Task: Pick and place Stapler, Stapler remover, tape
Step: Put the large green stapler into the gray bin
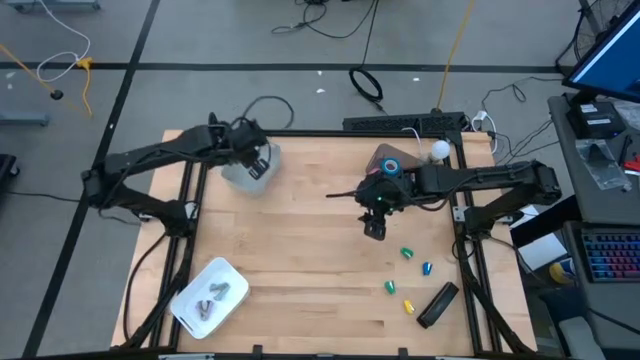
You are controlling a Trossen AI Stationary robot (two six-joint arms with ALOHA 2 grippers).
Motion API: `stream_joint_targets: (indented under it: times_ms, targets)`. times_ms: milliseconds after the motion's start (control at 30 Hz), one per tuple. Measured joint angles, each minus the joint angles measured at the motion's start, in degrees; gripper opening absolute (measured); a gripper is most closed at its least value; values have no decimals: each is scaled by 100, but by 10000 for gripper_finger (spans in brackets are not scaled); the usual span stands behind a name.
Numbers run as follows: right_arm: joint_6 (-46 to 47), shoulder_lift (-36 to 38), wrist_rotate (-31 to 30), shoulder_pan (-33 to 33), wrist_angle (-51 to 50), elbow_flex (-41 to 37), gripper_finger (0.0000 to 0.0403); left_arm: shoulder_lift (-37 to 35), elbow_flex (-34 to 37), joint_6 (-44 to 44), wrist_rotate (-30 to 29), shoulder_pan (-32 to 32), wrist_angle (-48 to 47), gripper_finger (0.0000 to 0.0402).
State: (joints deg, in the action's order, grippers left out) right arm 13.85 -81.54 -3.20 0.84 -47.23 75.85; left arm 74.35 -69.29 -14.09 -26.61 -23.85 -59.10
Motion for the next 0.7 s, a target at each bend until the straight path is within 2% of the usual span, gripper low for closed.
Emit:
stream_joint_targets:
  times_ms: [200, 367, 700]
  targets:
    - [24, 16, -1, 0, 161, -112, 221, -552, 1291, 317, 108, -593, 1461, 125]
    - [147, 53, 0, -4, 408, -410, 219, -695, 2214, 617, 361, -850, 2674, 125]
    - [636, 43, 24, -4, 674, -853, 217, -690, 3232, 936, 334, -1046, 4039, 125]
